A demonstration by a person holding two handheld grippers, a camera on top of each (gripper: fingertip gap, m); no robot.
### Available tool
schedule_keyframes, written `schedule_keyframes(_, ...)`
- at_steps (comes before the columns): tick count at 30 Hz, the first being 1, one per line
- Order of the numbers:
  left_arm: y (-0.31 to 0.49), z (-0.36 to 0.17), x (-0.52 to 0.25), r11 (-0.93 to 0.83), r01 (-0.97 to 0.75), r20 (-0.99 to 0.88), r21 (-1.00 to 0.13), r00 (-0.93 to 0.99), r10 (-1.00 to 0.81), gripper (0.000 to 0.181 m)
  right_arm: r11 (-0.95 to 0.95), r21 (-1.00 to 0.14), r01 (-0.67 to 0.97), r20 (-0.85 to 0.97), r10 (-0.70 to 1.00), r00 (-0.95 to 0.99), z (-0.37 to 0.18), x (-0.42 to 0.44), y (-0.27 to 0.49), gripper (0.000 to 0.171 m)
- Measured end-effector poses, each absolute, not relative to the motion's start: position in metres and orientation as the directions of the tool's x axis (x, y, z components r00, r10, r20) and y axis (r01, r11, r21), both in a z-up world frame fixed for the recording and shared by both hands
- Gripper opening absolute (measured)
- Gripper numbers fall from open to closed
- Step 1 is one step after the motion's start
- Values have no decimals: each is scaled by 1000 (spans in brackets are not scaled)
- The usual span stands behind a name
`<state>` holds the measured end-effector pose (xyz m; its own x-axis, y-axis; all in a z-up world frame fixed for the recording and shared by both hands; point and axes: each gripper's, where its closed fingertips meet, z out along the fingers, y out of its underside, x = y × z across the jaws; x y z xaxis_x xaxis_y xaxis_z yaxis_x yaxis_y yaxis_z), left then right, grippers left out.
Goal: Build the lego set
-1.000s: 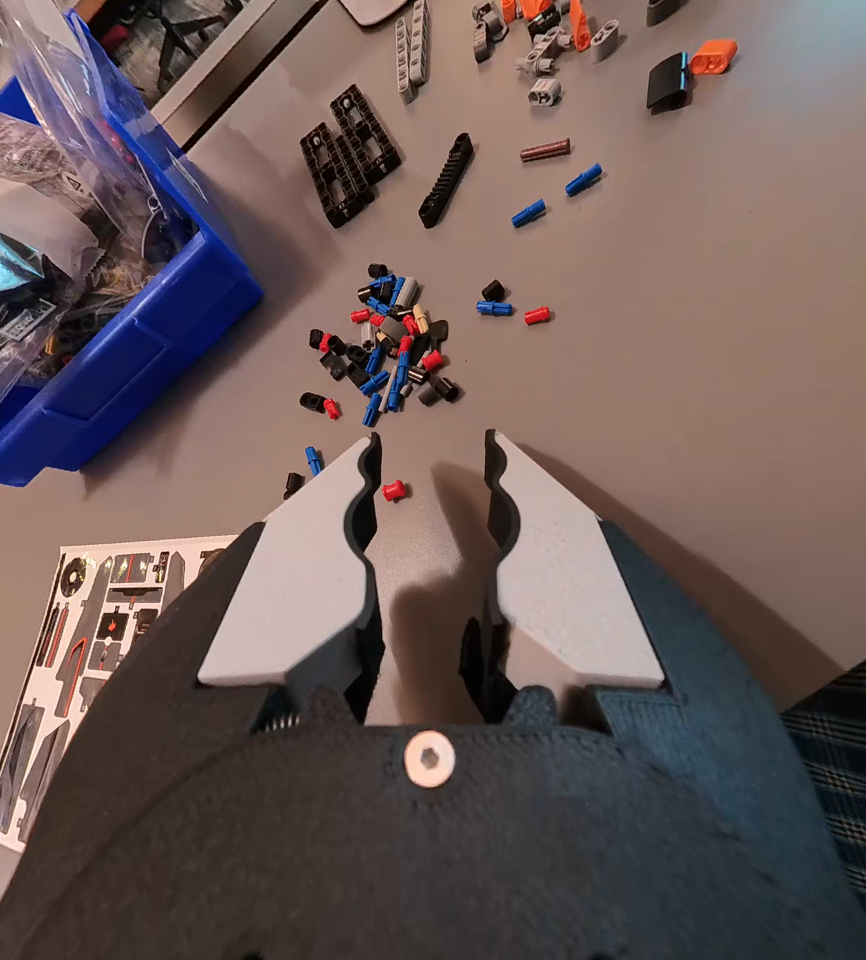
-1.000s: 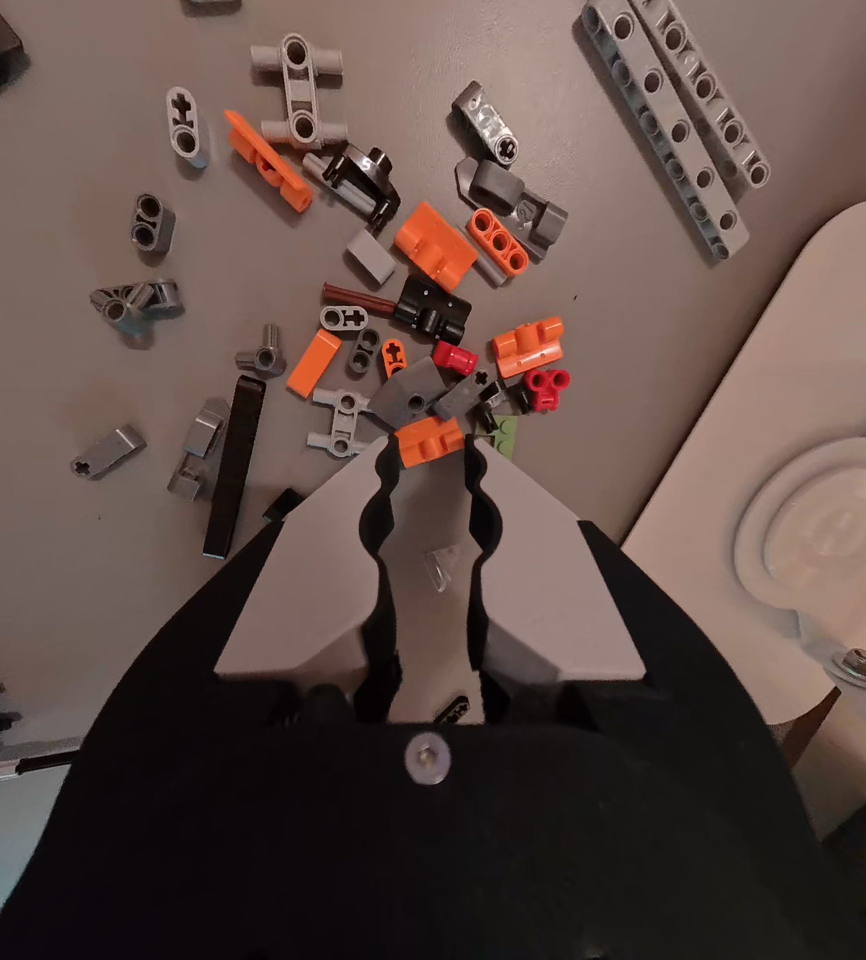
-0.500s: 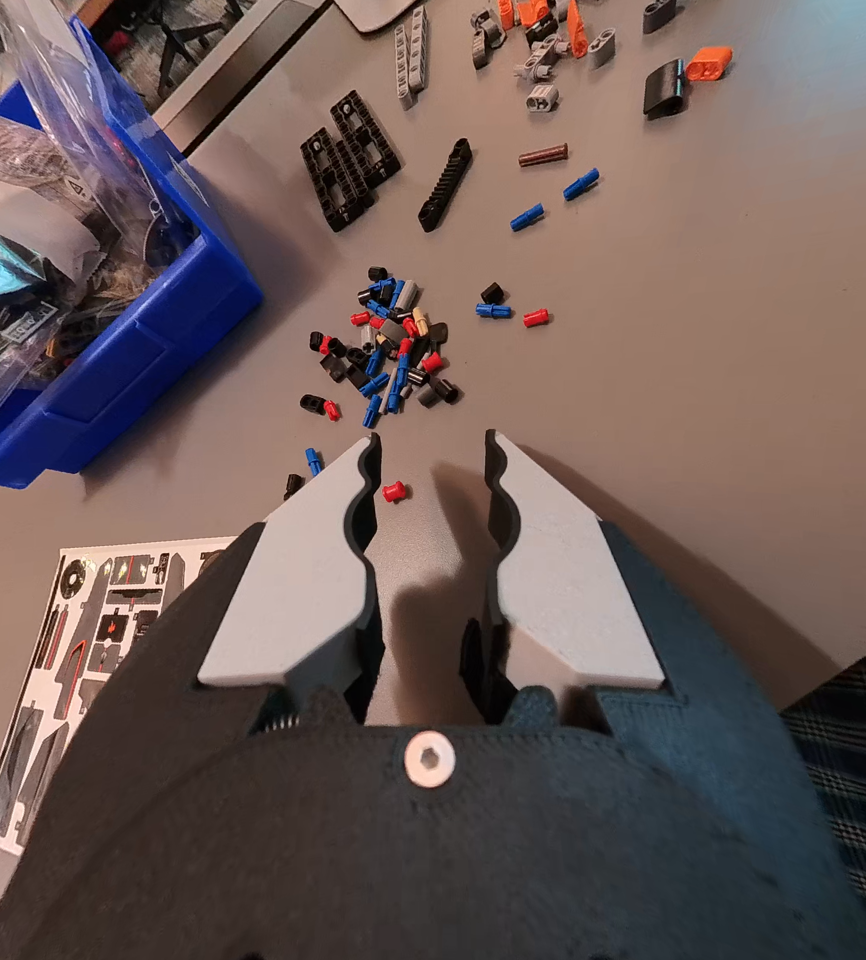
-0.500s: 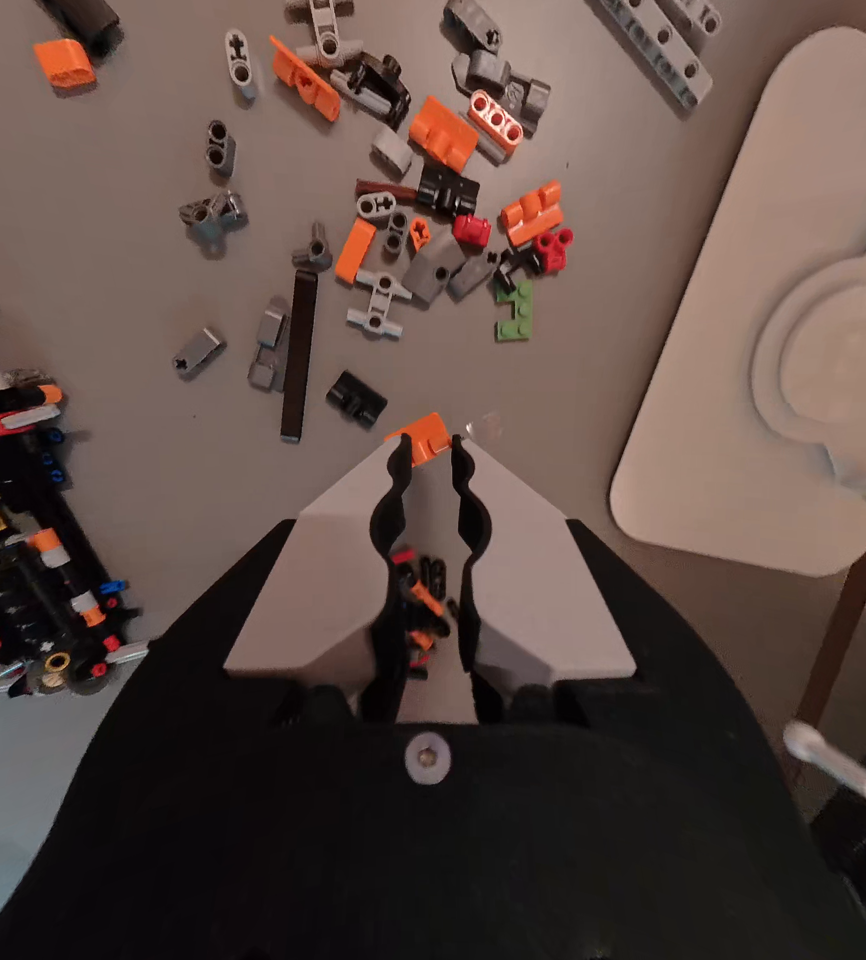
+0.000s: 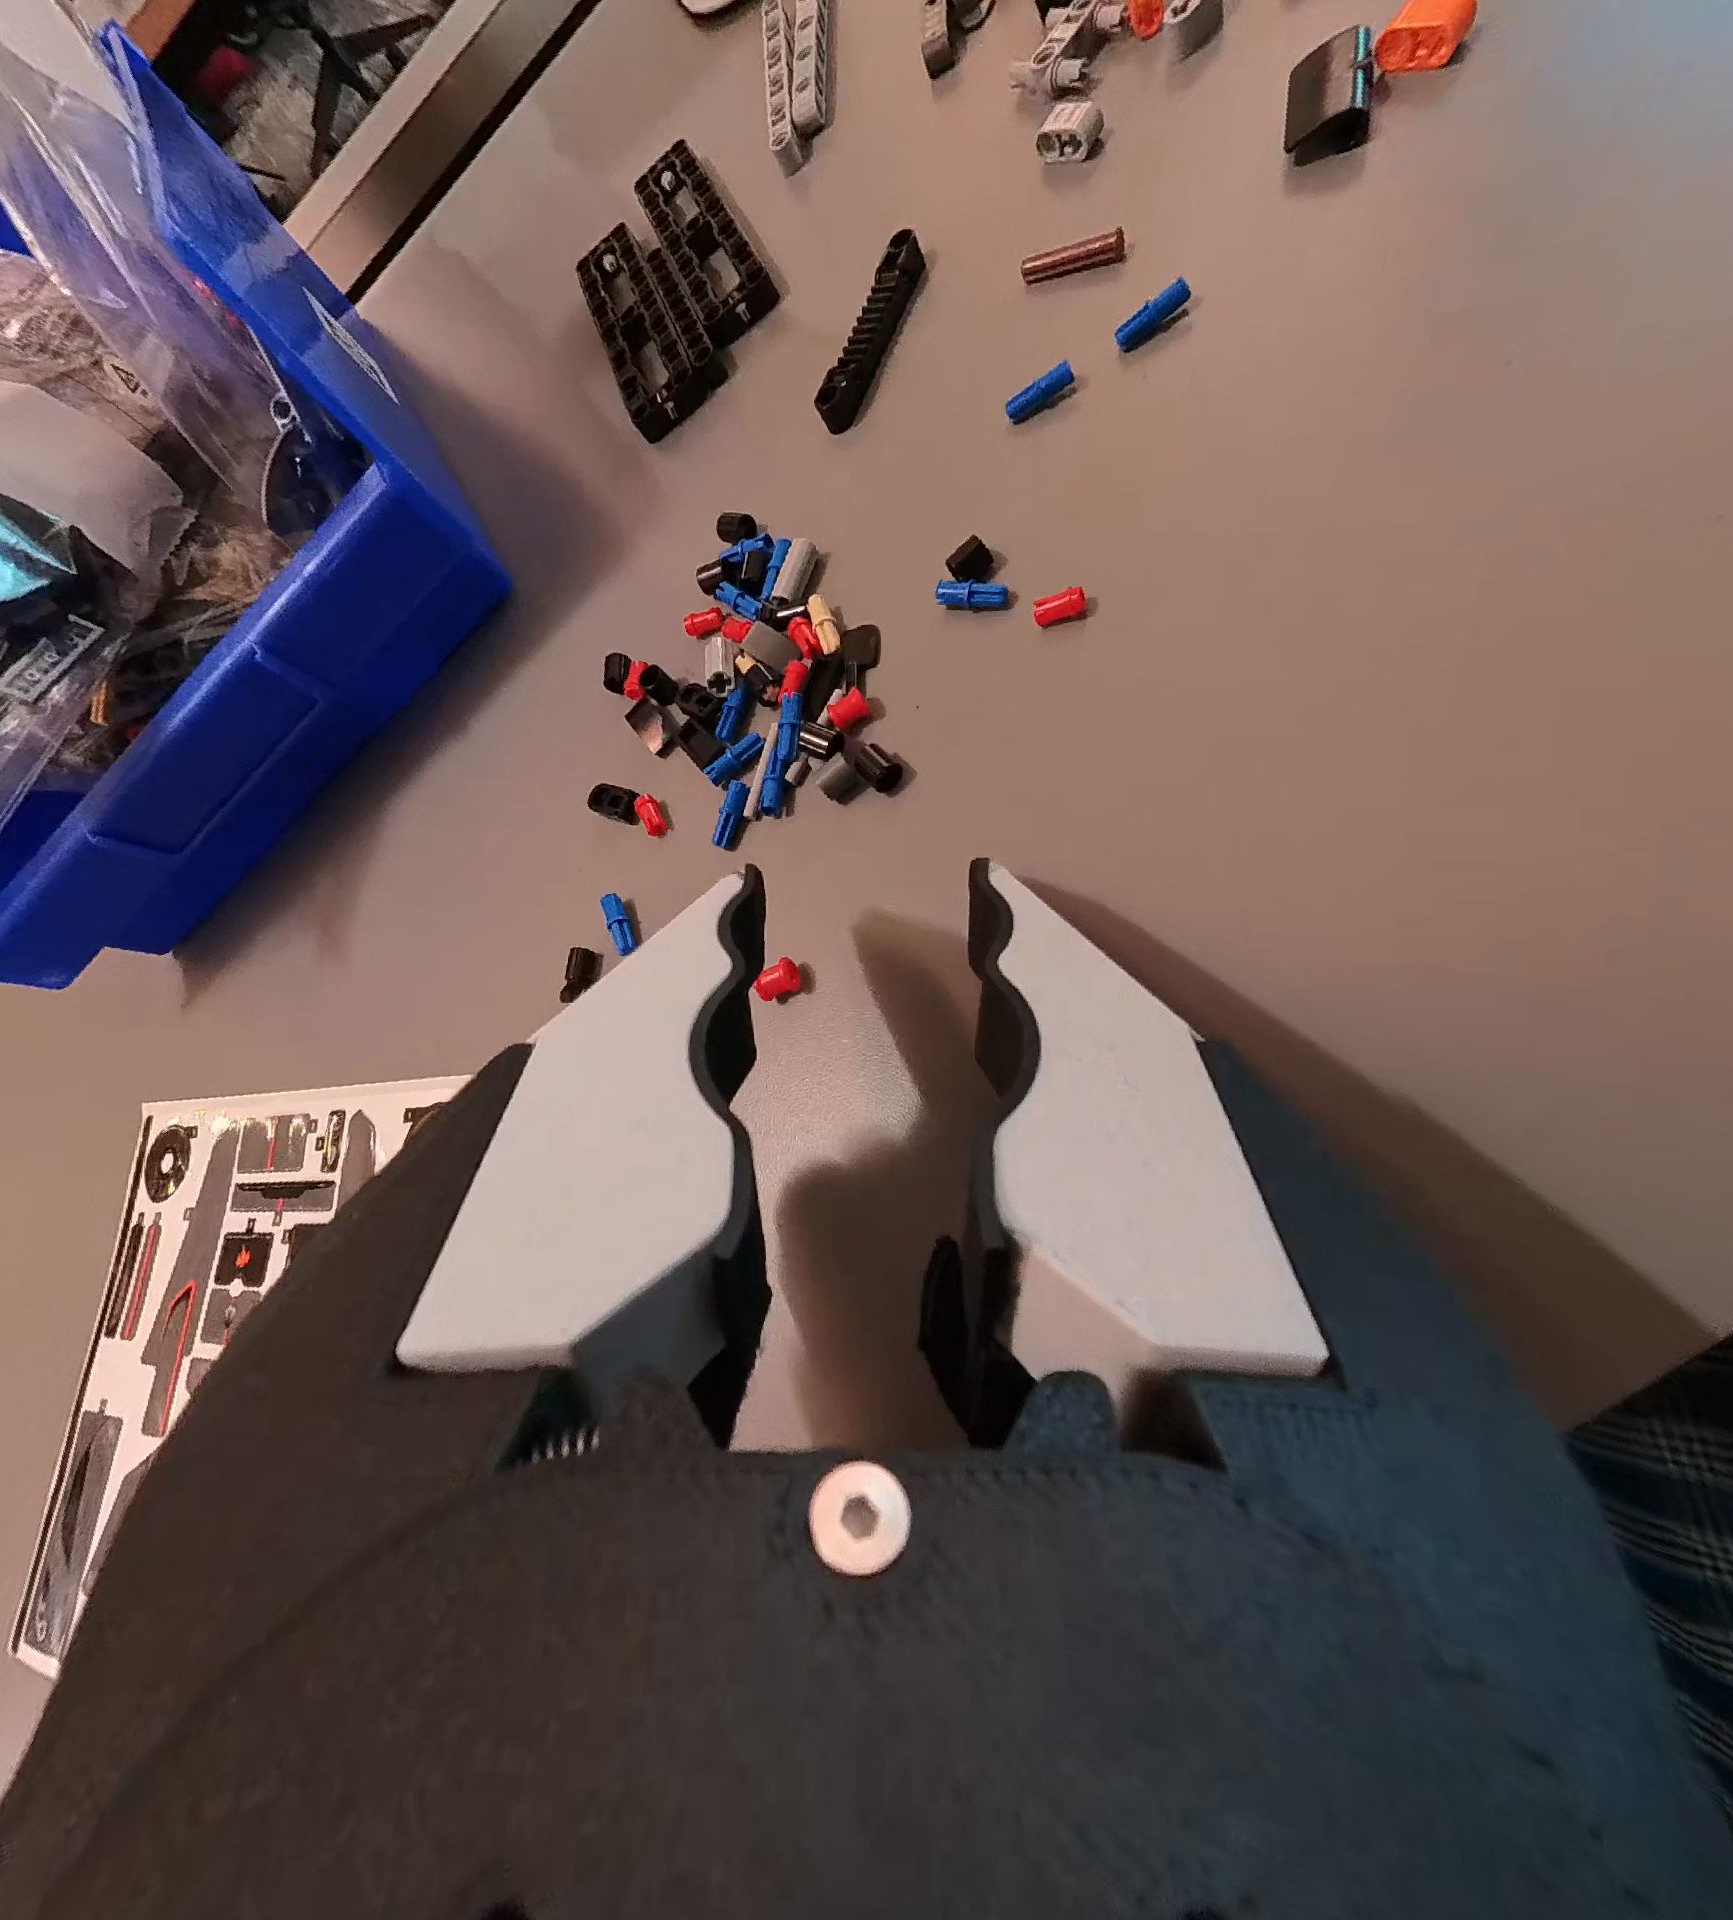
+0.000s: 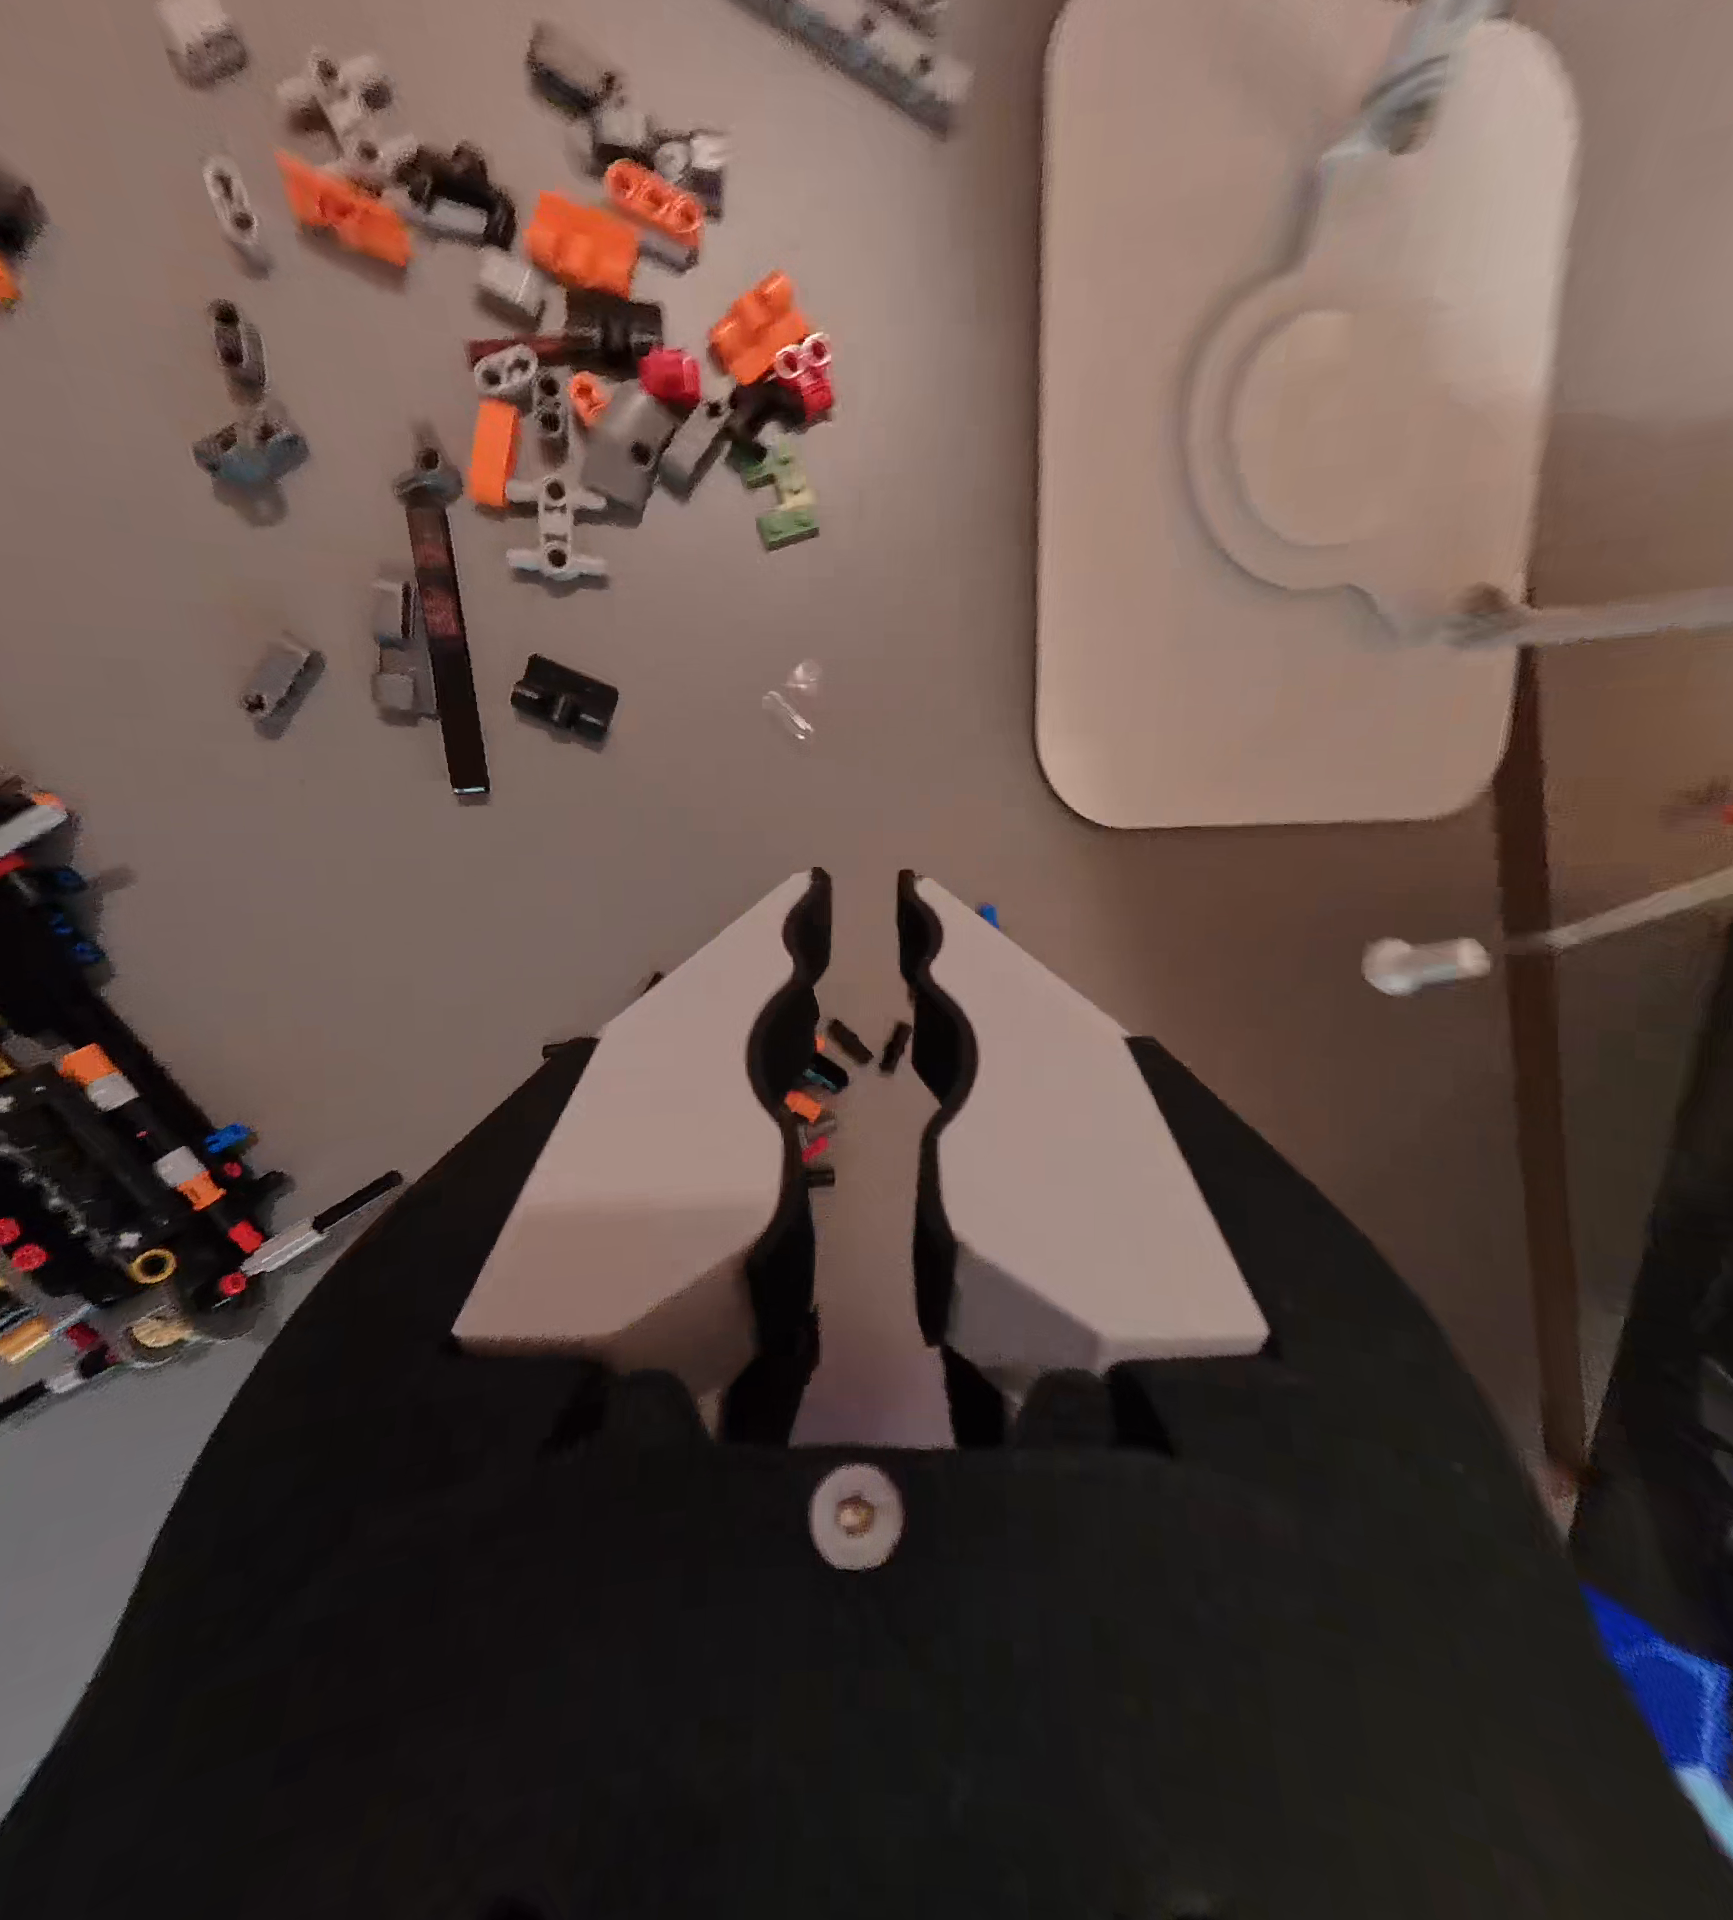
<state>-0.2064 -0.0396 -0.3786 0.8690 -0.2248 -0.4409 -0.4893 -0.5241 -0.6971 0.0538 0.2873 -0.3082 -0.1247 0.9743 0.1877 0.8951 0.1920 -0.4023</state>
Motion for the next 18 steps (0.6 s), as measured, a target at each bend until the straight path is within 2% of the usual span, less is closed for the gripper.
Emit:
schedule_keyframes(8, -37, -381, -209, -540, -489, -443, -685, 868, -225, 36, 93, -512, 854, 242, 970, 39, -254, 91, 281, 10)
schedule_keyframes(15, -36, -382, -208, -542, -503, -466, -673, 858, -218, 29, -7, -634, 773, 284, 928, 241, -233, 106, 280, 27)
schedule_keyframes(18, -33, -383, -208, -547, -511, -481, -664, 851, -211, 25, -161, -745, 647, 114, 925, 361, -235, 95, 285, 36)
